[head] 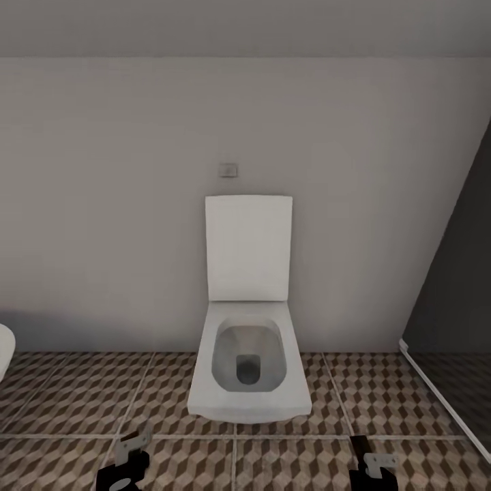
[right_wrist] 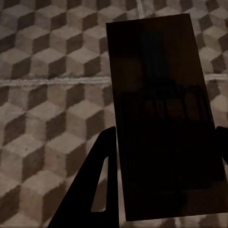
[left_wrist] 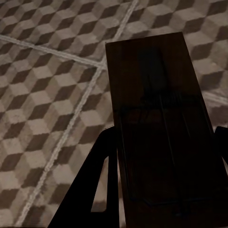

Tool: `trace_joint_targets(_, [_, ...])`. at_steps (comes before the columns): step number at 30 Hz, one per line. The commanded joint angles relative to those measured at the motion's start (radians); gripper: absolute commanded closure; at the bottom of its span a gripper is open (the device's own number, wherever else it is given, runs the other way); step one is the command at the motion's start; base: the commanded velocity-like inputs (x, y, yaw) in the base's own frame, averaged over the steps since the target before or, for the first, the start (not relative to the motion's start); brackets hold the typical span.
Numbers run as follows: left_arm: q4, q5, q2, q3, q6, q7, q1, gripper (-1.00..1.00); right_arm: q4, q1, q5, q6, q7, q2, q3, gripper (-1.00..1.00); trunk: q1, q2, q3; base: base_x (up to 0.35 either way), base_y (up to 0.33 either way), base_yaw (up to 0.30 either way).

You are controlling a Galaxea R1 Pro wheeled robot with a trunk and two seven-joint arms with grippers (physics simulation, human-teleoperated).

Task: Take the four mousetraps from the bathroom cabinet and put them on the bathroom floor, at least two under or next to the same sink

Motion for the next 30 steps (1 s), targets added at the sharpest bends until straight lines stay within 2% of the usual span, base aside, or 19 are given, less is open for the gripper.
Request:
trace_joint_targets(1, [0.000,0.009,0.000,-0.009,-0.003,0.007,-0.001,1.00,0.001,-0.001,-0.010,-0.003,0.002,0.000,0.008,1.00,0.000,-0.001,-0.005,0.000,0.000,0.000])
trace_joint_targets(9, [0.000,0.009,0.000,-0.009,-0.003,0.007,-0.001,1.00,0.001,-0.001,-0.010,-0.003,0.002,0.000,0.008,1.00,0.004,-0.003,-0.036,0.000,0.000,0.000])
trace_joint_targets(20, [-0.009,0.012,-0.001,-0.014,-0.003,-0.001,-0.001,1.00,-0.025,-0.001,-0.007,-0.001,0.001,0.000,0.011,1.00,0.004,-0.003,-0.036,0.000,0.000,0.000])
trace_joint_targets(27, [-0.093,0.009,0.001,-0.016,0.016,-0.005,-0.001,1.00,-0.103,-0.001,-0.001,0.007,-0.002,-0.001,0.011,1.00,0.004,-0.003,-0.036,0.000,0.000,0.000])
trace_joint_targets(30, [-0.122,0.008,0.003,-0.016,0.067,-0.007,-0.006,1.00,-0.135,-0.001,0.000,0.015,-0.003,-0.001,0.011,1.00,0.004,-0.003,-0.036,0.000,0.000,0.000])
